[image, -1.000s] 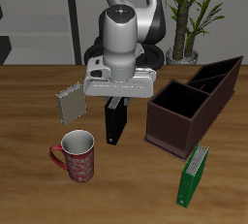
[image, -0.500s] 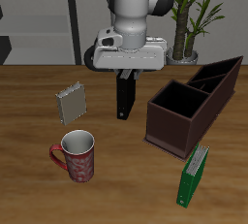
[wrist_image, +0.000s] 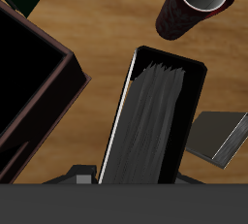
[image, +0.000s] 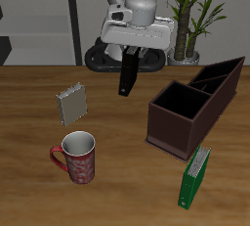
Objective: Place the black book into the left desk caddy's left compartment
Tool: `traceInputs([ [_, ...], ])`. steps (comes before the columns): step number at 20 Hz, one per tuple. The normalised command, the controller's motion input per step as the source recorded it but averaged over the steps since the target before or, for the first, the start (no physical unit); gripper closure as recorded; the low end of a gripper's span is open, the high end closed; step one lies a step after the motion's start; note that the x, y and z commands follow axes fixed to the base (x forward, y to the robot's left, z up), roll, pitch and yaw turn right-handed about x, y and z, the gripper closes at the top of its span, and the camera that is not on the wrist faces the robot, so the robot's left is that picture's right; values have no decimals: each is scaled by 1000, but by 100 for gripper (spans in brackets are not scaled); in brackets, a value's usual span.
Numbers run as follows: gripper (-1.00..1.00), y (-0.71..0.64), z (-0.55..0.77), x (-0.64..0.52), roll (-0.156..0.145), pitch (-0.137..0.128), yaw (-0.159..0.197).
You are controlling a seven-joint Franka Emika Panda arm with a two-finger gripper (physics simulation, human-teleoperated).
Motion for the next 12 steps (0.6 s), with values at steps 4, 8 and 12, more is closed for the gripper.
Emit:
traceInputs([
  [4, 100, 314, 106, -351, 11, -26, -2],
  [8, 100, 706, 13, -505, 58, -51, 57],
  [12, 100, 511, -40, -380, 50, 9, -14],
])
